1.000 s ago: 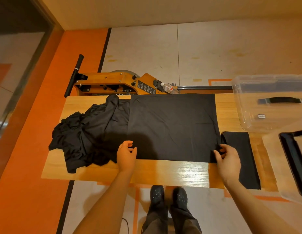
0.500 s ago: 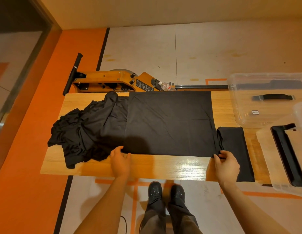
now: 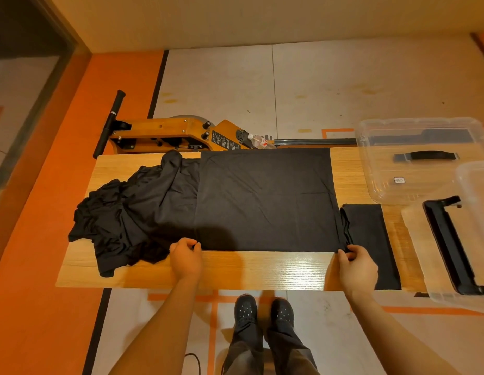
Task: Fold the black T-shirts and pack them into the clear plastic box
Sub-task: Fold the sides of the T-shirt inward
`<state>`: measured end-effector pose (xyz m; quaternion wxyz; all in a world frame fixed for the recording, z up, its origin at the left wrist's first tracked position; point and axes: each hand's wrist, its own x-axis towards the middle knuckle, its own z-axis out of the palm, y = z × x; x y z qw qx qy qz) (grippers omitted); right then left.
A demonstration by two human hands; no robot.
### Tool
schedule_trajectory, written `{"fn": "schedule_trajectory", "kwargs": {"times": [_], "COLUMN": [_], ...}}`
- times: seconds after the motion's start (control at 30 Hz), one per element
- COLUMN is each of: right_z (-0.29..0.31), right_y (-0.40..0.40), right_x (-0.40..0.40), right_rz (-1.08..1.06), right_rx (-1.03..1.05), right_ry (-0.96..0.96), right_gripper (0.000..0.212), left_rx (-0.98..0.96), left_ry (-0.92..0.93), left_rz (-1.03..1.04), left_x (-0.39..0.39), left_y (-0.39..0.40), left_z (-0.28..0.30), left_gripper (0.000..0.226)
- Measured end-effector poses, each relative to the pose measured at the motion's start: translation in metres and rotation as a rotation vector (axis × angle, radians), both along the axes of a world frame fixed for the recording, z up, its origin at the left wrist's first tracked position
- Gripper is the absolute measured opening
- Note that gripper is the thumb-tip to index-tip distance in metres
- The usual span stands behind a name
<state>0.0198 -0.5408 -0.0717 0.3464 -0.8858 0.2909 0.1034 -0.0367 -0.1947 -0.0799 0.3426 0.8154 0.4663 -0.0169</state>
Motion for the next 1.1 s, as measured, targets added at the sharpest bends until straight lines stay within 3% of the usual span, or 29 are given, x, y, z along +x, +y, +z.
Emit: {"fn": "schedule_trajectory", "kwargs": {"times": [0.17,0.43,0.73,1.1], "right_z": [0.001,-0.001,0.002,0.0], "right_y": [0.003,0.002,0.005,0.009], "right_x": [0.005,0.01,0.012,0.015], "right_rz": [-0.046,-0.061,0.041,0.022], "right_rx": [-0.003,-0.035,-0.085,-0.075], "right_ry": [0.028,0.041,0.086,0.035], "right_gripper": [0.036,0.027,0.032,0.021], "left_rx": [-0.023,-0.013,-0.045,-0.042], "left_ry": [0.013,0.109,0.045,-0.009], "left_rz": [-0.013,-0.007,0.016,0.03], "left_x": [0.002,0.003,0.003,0.006], "left_y": [-0.001,0.0,-0.004,-0.005], "left_z": [0.001,-0.003,0.008,0.013], "left_gripper": [0.026,0.016,0.01,0.007]}}
